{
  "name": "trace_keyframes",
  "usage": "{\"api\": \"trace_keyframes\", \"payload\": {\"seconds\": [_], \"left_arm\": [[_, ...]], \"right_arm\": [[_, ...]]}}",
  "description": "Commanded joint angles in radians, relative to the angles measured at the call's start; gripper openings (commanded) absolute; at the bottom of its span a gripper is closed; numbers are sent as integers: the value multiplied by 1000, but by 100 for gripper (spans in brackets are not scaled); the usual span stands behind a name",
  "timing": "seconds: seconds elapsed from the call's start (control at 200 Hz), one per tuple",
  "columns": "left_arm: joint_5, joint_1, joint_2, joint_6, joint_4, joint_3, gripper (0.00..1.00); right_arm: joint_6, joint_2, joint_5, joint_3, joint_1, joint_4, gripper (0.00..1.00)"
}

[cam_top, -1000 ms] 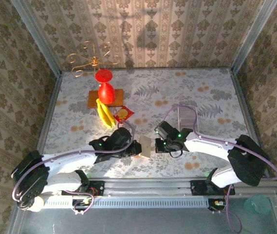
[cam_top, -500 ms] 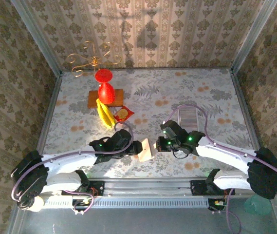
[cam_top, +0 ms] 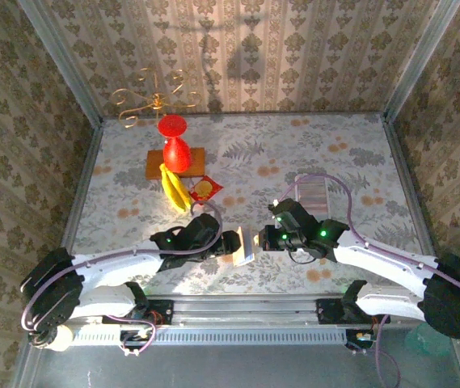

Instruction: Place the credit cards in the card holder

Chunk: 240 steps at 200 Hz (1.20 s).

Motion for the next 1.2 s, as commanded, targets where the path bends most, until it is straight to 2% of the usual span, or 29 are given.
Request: {"api": "trace_keyframes", "payload": {"seconds": [0.0, 0.275, 0.56, 0.67, 0.87, 1.195], "left_arm": [[19, -5, 18, 5, 44, 43, 74], [-4, -5, 26, 13, 39, 72, 80], [22, -7, 115, 43, -21, 121, 76], [12, -4, 112, 48, -45, 121, 70], [-4, 1, 73, 34, -57, 81, 49], [-39, 21, -26, 4, -101, -1, 31]], "right_arm": [[4, -20, -15, -3, 9, 20, 0], [1, -20, -12, 0, 10, 20, 0], [-4, -23, -9, 5, 9, 17, 0], [-4, -23, 4, 5, 9, 6, 0], [-4, -18, 59, 5, 9, -45, 0], [10, 0, 143, 8, 8, -121, 0]]}}
